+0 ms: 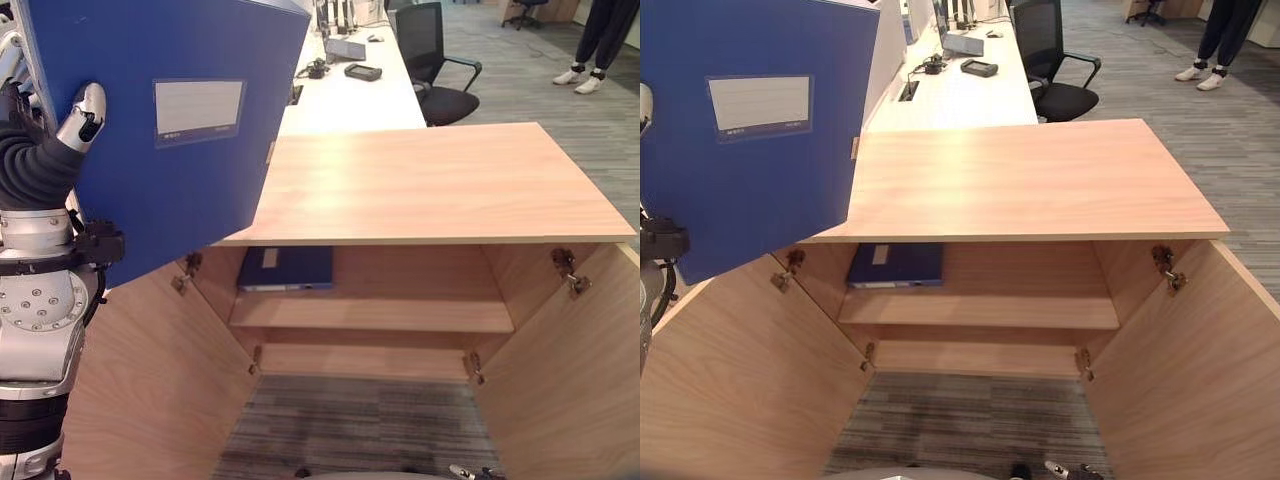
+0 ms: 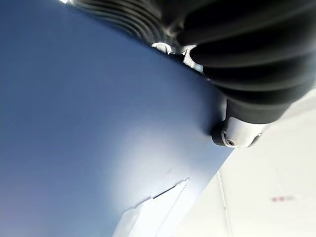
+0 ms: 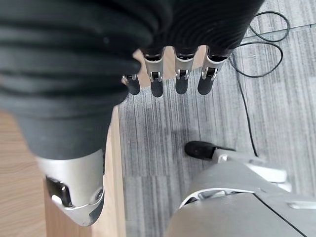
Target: Put the empty folder in the office cabinet
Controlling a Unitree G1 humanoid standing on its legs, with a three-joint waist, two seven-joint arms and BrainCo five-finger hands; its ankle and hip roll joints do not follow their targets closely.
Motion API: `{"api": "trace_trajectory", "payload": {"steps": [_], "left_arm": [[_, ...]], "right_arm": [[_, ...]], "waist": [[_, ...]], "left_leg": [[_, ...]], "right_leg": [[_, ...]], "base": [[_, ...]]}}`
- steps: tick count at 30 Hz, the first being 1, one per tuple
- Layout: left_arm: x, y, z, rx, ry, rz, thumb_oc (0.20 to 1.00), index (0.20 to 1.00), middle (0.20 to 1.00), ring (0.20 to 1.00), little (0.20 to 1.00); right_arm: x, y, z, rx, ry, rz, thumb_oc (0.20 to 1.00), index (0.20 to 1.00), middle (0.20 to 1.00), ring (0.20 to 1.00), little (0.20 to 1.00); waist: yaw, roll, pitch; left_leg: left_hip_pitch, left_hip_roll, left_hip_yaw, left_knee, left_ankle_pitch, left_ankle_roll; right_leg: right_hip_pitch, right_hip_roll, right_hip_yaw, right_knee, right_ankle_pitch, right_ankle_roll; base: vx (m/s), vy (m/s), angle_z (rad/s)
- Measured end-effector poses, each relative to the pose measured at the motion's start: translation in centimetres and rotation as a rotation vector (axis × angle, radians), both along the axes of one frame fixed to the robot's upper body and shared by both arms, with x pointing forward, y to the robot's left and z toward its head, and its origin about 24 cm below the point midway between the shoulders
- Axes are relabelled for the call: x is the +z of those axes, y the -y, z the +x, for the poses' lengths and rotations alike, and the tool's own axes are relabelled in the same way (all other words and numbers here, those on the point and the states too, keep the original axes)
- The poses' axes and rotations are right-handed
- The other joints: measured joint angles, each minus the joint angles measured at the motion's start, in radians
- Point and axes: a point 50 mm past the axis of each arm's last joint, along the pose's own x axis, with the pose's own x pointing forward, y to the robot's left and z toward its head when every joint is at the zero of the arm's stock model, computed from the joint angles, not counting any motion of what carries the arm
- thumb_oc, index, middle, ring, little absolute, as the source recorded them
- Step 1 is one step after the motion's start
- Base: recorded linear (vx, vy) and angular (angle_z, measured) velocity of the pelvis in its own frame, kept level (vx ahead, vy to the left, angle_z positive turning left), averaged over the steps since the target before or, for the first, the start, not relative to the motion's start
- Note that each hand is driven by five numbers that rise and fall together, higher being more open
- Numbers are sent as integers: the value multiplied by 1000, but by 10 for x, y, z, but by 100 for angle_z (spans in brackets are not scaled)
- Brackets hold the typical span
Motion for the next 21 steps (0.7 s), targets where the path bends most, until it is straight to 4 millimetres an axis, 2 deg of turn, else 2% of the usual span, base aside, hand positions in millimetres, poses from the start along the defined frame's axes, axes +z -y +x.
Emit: {"api": "trace_trajectory", "payload": {"steps": [8,14,16,17,18,20,21], "left_arm": [[-23,-6,1,-113,-105,-163,200,200,200,200,200],[-37,-11,0,-178,-180,-236,200,200,200,200,200],[-45,-12,-1,-208,-204,-289,200,200,200,200,200],[-48,-13,-1,-213,-212,-301,200,200,200,200,200],[-58,-15,-4,-230,-259,-328,200,200,200,200,200],[-64,-14,-5,-253,-272,-359,200,200,200,200,200],[-69,-13,-6,-264,-284,-387,200,200,200,200,200]], "right_arm": [[2,0,11,3,32,9,1000,1000,1000,1000,1000],[21,-12,69,29,292,98,1000,1000,1000,1000,1000],[43,-21,106,111,468,138,1000,1000,1000,1000,1000],[51,-23,115,135,518,147,1000,1000,1000,1000,1000],[98,-32,150,259,765,187,1000,1000,1000,1000,1000],[118,-34,160,308,837,199,1000,1000,1000,1000,1000],[143,-42,164,396,929,226,1000,1000,1000,1000,1000]], "waist": [[4,2,-3],[12,1,-2],[13,-1,-2],[14,-2,-1],[26,-8,3],[31,-15,5],[30,-10,11]], "left_leg": [[-1,-1,-3,0,0,0],[-2,0,-2,0,0,0],[-4,0,-1,0,0,0],[-4,0,-2,0,0,0],[-7,-1,-1,1,0,0],[-12,-4,-1,6,1,0],[-17,-5,-1,0,1,1]], "right_leg": [[1,-1,-3,0,-1,1],[-1,0,-3,0,-1,1],[-3,0,-1,0,-1,1],[-3,0,-2,0,-1,1],[-6,0,-2,0,-3,2],[-8,-1,-5,1,-4,1],[-12,-5,-6,0,-4,2]], "base": [[0,0,0],[0,0,0],[0,0,0],[0,0,0],[0,0,0],[-7,28,4],[0,0,0]]}}
